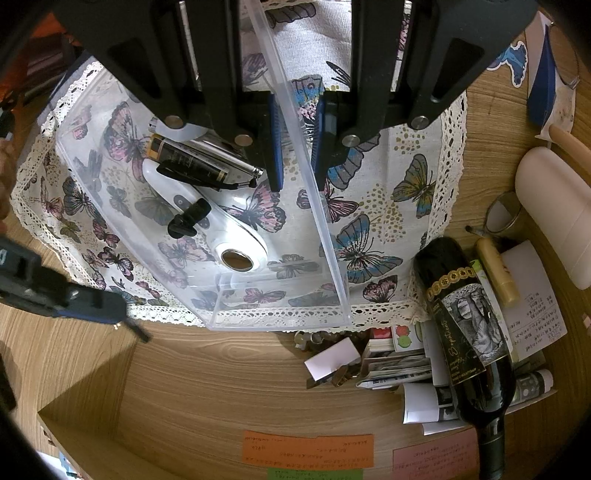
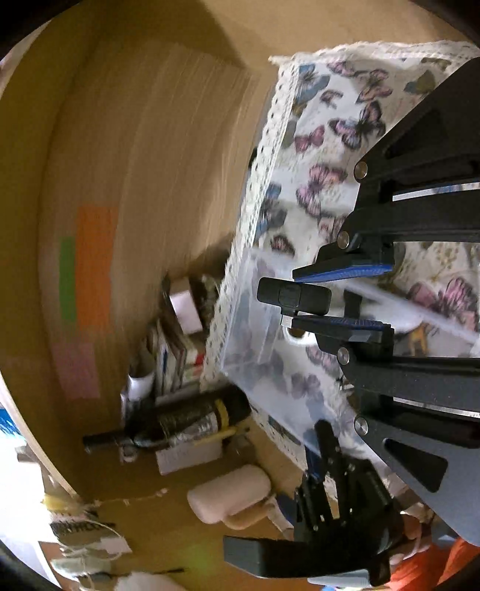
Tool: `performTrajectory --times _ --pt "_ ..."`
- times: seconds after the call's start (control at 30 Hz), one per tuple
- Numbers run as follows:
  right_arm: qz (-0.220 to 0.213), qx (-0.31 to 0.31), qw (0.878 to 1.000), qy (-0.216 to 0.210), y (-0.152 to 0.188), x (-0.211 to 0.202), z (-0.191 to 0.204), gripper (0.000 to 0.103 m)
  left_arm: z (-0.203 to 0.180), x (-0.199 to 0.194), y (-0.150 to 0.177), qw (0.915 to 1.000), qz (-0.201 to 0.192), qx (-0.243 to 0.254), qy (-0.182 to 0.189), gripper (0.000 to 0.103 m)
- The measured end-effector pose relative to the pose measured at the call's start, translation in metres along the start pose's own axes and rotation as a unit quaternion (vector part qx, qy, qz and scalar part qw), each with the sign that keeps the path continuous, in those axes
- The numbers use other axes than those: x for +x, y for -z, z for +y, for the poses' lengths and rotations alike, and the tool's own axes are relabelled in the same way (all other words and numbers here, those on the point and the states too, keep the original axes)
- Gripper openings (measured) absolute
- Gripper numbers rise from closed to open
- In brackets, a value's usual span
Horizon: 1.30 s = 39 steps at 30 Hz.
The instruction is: Organize rigid objects
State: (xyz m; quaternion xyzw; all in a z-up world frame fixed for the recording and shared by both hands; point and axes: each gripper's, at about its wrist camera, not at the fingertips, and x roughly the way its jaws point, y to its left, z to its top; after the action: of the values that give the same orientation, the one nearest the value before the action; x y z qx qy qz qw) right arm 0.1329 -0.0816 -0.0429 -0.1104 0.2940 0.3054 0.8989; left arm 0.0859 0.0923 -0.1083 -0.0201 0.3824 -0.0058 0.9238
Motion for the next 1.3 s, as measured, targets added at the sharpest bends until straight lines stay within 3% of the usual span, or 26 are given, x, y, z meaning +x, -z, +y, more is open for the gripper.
performTrajectory --times 0.33,0.43,0.6,1.03,1.3 --pt "0.064 -0.018 0.997 -0.049 0.002 0.044 0.027 0.017 0.0 0.0 0.0 1.0 0.0 -0.001 0.001 0.014" --pt "0.072 -0.019 0.996 -0.049 0.003 0.045 0.029 0.029 -0.001 0.0 0.0 1.0 0.0 -0.001 0.002 0.014" --pt "0.057 -0.018 0.997 -0.041 0.001 0.033 0.023 0.037 -0.001 0.0 0.0 1.0 -0.001 -0.001 0.002 0.014" --pt "0.027 0.024 0.998 0.05 0.018 -0.02 -0.028 0.066 -0.002 0.0 0.0 1.0 -0.001 0.0 0.002 0.014" --pt "0.074 0.071 0.99 0.094 0.058 -0.025 -0.063 0.069 -0.001 0.0 -0.001 1.0 -0.001 0.0 0.002 0.014"
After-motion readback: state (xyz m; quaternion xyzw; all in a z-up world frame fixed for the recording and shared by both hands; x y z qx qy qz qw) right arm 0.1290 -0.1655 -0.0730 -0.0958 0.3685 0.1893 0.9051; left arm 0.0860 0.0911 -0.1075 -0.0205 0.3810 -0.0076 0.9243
